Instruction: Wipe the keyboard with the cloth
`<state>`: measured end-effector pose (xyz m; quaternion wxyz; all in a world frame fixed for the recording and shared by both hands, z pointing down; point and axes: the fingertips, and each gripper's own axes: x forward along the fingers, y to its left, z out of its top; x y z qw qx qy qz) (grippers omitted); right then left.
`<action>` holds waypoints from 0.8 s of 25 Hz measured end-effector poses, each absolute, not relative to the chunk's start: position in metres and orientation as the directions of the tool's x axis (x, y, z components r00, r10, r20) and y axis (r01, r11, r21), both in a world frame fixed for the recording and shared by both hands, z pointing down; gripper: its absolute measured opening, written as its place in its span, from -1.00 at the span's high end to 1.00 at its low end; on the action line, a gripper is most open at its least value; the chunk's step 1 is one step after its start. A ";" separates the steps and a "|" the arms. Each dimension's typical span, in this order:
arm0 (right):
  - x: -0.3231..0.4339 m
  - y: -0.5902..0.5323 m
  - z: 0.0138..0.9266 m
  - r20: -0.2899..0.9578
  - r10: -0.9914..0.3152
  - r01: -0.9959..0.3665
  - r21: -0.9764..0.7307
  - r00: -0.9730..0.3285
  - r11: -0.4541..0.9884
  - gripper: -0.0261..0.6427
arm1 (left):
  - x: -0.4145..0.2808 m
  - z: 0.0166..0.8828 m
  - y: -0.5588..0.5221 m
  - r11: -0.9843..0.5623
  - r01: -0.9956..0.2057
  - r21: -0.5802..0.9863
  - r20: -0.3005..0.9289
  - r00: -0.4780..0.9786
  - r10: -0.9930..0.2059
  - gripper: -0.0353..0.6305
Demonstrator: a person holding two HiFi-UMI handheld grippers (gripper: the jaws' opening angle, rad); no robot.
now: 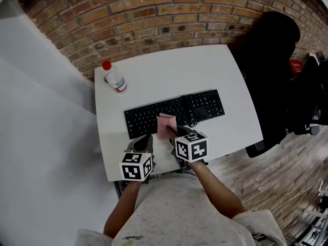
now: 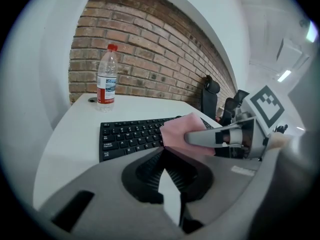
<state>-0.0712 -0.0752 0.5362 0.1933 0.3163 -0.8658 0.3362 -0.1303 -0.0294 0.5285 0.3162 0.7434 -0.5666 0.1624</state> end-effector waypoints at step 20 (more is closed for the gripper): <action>-0.008 -0.106 0.534 0.562 -0.475 -0.731 -0.447 -0.678 0.515 0.85 | -0.070 0.526 -0.071 -0.247 -0.922 0.297 0.588 0.381 -0.714 0.91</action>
